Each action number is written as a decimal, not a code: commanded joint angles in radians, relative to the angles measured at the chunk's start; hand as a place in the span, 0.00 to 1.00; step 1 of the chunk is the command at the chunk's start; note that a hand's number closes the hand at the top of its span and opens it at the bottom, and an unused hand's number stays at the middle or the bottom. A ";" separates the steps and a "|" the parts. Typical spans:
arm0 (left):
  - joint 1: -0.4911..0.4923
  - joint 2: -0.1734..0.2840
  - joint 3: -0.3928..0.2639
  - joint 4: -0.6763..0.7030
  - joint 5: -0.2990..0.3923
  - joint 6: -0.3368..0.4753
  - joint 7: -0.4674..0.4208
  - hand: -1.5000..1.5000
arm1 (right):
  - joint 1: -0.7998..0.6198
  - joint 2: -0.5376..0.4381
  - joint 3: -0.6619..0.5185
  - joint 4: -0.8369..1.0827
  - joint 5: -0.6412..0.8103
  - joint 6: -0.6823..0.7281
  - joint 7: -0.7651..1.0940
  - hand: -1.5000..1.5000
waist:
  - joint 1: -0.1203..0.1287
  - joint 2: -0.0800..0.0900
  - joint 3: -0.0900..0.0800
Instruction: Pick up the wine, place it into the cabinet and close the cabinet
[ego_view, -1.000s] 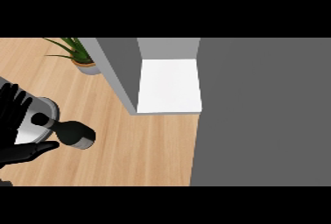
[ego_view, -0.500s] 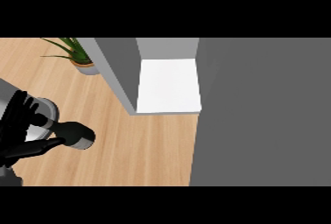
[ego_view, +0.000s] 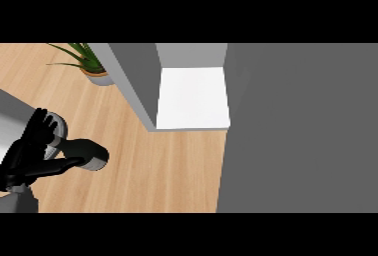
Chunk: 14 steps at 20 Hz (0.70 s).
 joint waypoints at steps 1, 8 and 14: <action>-0.013 0.018 0.008 0.095 0.015 -0.047 -0.050 0.00 | 0.086 -0.029 -0.027 -0.254 -0.047 -0.001 0.064 0.00 | 0.001 0.000 0.001; -0.029 -0.022 -0.030 0.213 -0.028 -0.038 -0.147 0.00 | 0.044 -0.031 -0.042 -0.222 -0.071 -0.001 0.075 0.00 | 0.009 0.001 0.001; 0.002 -0.008 -0.019 0.332 -0.048 -0.064 -0.294 0.00 | 0.086 -0.044 -0.002 -0.286 -0.042 -0.012 0.094 0.00 | -0.001 -0.001 0.000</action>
